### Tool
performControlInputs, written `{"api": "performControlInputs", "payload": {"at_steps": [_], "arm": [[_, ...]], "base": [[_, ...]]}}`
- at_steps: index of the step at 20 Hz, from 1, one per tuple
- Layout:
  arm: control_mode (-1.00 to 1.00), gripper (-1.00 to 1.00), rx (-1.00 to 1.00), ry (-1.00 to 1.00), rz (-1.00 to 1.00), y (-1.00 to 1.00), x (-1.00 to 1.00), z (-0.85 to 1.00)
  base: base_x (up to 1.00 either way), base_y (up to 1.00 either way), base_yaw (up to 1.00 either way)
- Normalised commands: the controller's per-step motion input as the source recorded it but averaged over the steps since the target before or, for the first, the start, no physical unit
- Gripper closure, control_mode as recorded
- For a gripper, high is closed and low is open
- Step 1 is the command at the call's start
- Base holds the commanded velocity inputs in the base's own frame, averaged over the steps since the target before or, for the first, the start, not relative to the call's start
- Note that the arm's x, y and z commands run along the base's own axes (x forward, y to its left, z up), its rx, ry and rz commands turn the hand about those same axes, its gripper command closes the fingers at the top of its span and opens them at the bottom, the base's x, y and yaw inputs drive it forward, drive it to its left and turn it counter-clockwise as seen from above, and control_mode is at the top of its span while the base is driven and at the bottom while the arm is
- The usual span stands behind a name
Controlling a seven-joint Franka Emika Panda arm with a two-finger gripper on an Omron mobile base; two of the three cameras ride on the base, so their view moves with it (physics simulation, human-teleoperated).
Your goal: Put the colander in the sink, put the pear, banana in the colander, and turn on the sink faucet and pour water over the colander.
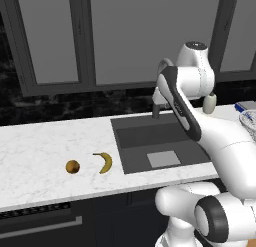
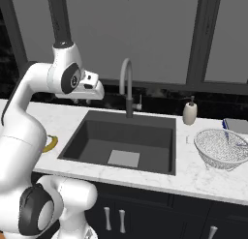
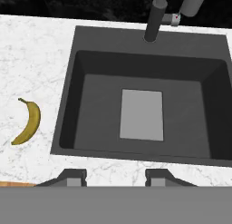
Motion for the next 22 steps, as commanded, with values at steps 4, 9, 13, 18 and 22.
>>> {"api": "performControlInputs", "payload": {"at_steps": [4, 9, 13, 18, 22], "arm": [[-1.00, -1.00, 0.01, -0.02, 0.00, -0.03, -0.06, 0.01], [-1.00, -1.00, 0.04, -0.03, 0.00, -0.46, -0.15, 0.00], [-1.00, -1.00, 0.00, 0.00, 0.00, -0.74, -0.13, 0.00], [-1.00, -1.00, 0.00, 0.00, 0.00, -0.95, -0.09, 0.00], [-1.00, -1.00, -0.01, 0.04, 0.00, -1.00, -0.04, -0.12]], "base": [[0.00, 0.00, 0.00], [0.00, 0.00, 0.00], [0.00, 0.00, 0.00], [0.00, 0.00, 0.00], [0.00, 0.00, 0.00]]}}
